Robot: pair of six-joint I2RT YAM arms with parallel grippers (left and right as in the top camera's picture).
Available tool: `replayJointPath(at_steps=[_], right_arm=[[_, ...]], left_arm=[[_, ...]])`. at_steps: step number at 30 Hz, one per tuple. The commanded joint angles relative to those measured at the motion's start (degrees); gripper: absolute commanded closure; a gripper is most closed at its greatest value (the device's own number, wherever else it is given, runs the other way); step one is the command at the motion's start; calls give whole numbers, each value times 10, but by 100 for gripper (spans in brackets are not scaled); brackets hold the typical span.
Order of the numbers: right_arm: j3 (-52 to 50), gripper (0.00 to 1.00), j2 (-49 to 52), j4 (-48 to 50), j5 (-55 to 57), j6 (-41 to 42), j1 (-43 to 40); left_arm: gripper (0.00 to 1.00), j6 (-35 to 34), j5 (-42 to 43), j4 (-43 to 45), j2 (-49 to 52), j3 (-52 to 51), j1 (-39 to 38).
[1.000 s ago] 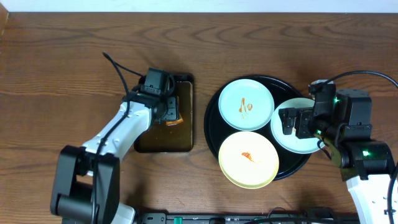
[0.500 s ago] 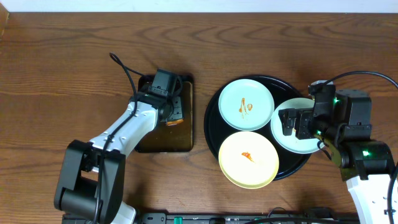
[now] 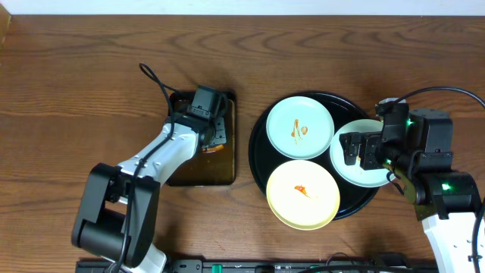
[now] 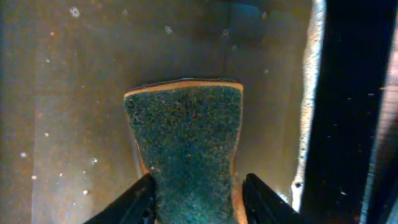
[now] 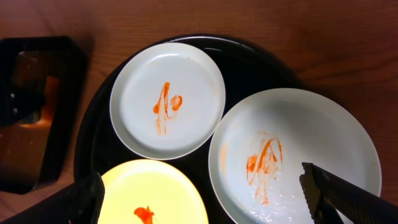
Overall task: Clean dirty plates on tray and stack at the side
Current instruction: 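Reach the left gripper into the black tray and grasp the sponge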
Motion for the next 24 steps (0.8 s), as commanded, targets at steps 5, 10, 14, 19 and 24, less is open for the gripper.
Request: replayJointPath(at_steps=[5,10,14,19,24], right_arm=[[11,1,0,-3,-5,7,2],[11,3,4,5,-5,7,2],[11,21,21,34,-6,7,3],[24,33,60,57,-23,2,3],[99,32,135,21,-24,-31,3]], left_arm=[[75,-2,-7,-7,20,1,-1],[92,-2,-7,-22,10,2,-1],[93,0,-7,-38,-26,5,-1],[93,11,-7,-59,-91,5,1],[92,11,-6,-67,-139,5,2]])
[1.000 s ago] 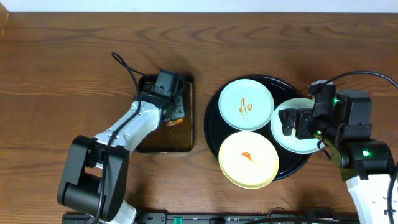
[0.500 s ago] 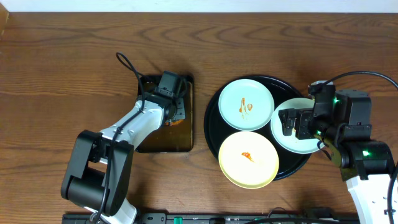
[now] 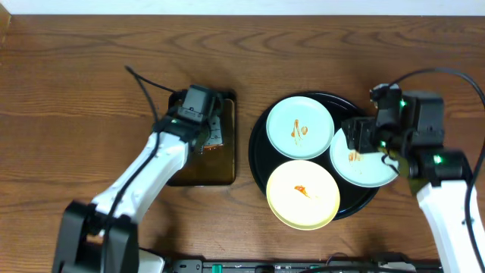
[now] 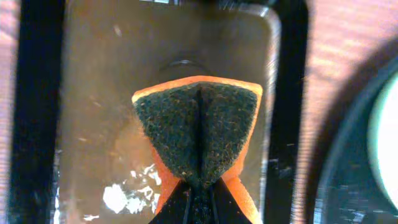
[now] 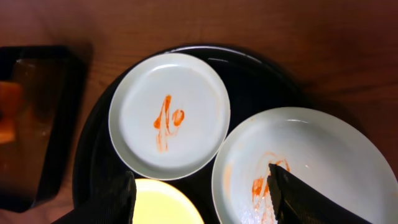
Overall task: Clean dirty plates on tray and stack at the side
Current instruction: 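Reach the left gripper into the black tray and grasp the sponge, then grip the rim of the upper pale green plate with the right gripper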
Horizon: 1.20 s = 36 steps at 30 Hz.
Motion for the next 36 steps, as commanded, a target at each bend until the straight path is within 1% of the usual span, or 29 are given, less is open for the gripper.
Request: replayJointPath(at_steps=[1,4,7,8,9,10,15,17,23,28,30,32,36], right_arm=[[70,30,49,-19,-10,-35,3],[120,32,106,-35,-10,-51,3],[136,38,161,-25,-21,-61,3],[136,43,176,-18,-21,-61,3],[136,52,212,-4,-23,-59,3],[136,54,232,3,-32,-59,3],[136,60,309,32,-50,-59,3],[136,60,335,42,-51,-59,3],[136,61,393,56,-51,-59,3],[136,66,427,64,-53,-59,6],[136,68,436,67,-53,-59,7],[136,74,447,68,-52,-59,7],[136,82,466,68,-53,-59,7]], left_arm=[[92,7,-4,-2,-29,5,2],[93,6,13,-1,-45,5,2],[92,7,13,0,-49,5,2],[93,7,13,0,-49,5,2],[93,7,13,0,-49,5,2],[92,7,13,0,-49,5,2],[92,7,12,7,-49,5,2],[92,7,12,9,-49,5,2],[93,7,12,9,-49,5,2],[93,7,12,9,-49,5,2],[92,7,12,9,-49,5,2],[92,7,12,9,-49,5,2],[92,7,12,9,-49,5,2]])
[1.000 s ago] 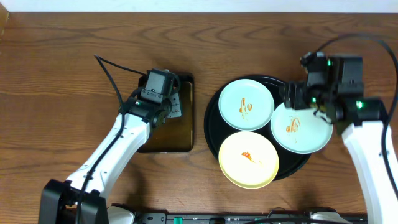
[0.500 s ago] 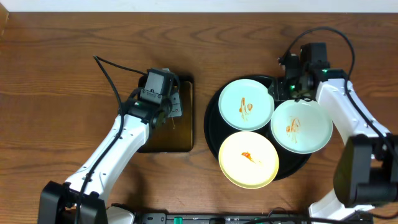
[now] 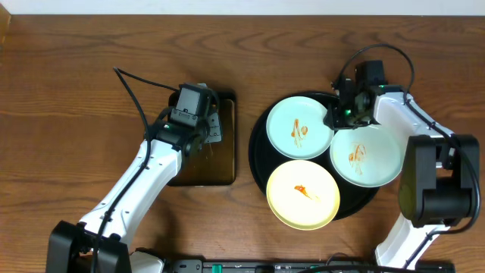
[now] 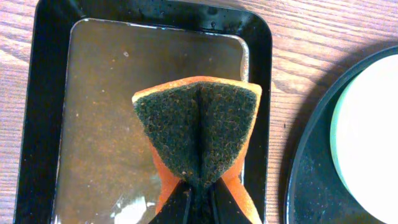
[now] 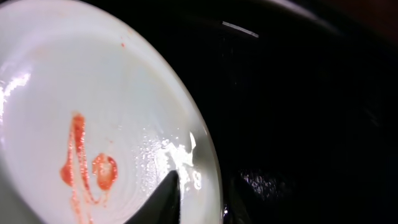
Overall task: Clean dirty plates on tray and stack at the side
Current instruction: 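Grip the rim of the upper pale green plate with the right gripper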
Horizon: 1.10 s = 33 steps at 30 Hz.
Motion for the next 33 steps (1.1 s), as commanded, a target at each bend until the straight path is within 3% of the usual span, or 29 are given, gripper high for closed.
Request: replayJointPath(at_steps=[1,7,11,33], right_arm=[[5,83,20,0,-7,-6,7],[5,87,23,2,-7,-6,12],[5,99,23,2,-6,-6,12],[5,99,23,2,-7,-6,12]], left_arm=[[92,5,-2,3,-8,5,2],[92,5,-2,6,-8,5,2],[92,6,-2,25,-8,5,2],[93,24,-2,68,-31,5,2]])
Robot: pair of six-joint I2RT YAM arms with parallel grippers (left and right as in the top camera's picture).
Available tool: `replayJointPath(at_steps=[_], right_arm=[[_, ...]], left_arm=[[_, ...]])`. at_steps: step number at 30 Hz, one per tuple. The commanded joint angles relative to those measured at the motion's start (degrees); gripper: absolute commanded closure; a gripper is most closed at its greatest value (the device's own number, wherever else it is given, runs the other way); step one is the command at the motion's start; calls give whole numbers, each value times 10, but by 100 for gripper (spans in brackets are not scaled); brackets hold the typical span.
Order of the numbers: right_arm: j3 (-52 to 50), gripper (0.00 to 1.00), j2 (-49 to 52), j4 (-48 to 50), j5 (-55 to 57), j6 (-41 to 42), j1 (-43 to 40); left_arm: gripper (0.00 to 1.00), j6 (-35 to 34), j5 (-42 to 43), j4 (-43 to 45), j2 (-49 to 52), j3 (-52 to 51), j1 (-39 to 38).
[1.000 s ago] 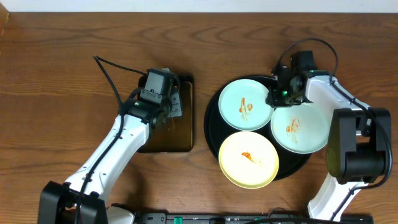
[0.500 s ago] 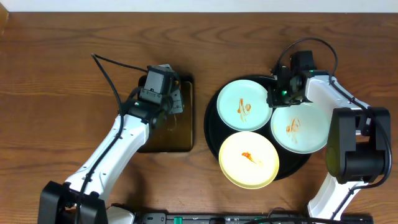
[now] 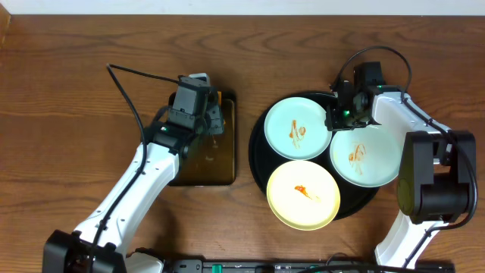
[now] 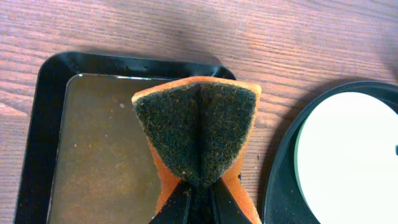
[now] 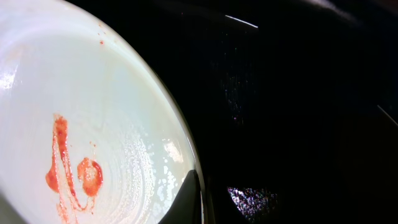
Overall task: Clean dirty plates on tray and stack at the side
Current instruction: 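Grip the rim of the upper pale green plate with the right gripper, then scrub the held plate's surface with the sponge in the left gripper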
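My left gripper (image 4: 198, 200) is shut on an orange sponge (image 4: 196, 127), folded with its dark green scouring side up. It hangs over the far right corner of the rectangular water tray (image 4: 37, 124). The round black tray (image 3: 259, 148) holds three ketchup-smeared plates: a pale green one (image 3: 299, 127), a pale one (image 3: 366, 155) and a yellow one (image 3: 303, 194). My right gripper (image 5: 200, 190) is shut on the right rim of the pale green plate (image 5: 93, 124), one finger (image 5: 188, 200) inside the rim, the other dark below it.
The water tray (image 3: 201, 163) holds brownish water and lies left of the round tray. Bare wooden table (image 3: 76, 91) lies to the left and behind. The left arm's cable (image 3: 132, 87) loops over the table. The round tray's bare floor (image 5: 298, 112) is wet.
My left gripper, still holding the sponge, has moved from above the water tray's middle to its far right corner, nearer the round tray. The right finger now presses against the plate's rim.
First my left gripper stood open around the sponge in the water tray, and my right hung open over the right plate. Then the left was shut on the folded sponge above the water. The right then reached the pale green plate's rim, which it now grips.
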Motion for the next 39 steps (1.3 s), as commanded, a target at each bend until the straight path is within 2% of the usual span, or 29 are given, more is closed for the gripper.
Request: replayJointPath(at_steps=[1,10,13,24,29,35,37,39], right_arm=[[3,99,9,-1,0,-3,11],[3,99,9,-6,-2,-3,12],[3,99,9,-7,-6,-3,12],[3,99,9,-10,-13,-3,15],[3,99,9,-16,-13,-3,29],[3,99,9,-16,-12,-3,47],[3,99,9,-16,-12,-2,49],[3,99,9,-16,-13,8,49]], left_arm=[[92,9,-3,3,-9,5,1],[93,-27,16,-61,43,3,-9],[93,-27,60,-90,66,3,-8],[93,6,83,-155,68,61,-8],[93,16,131,-98,69,81,-22],[93,12,130,3,91,81,-76],[93,1,130,30,106,81,-97],[93,-40,130,85,149,81,-140]])
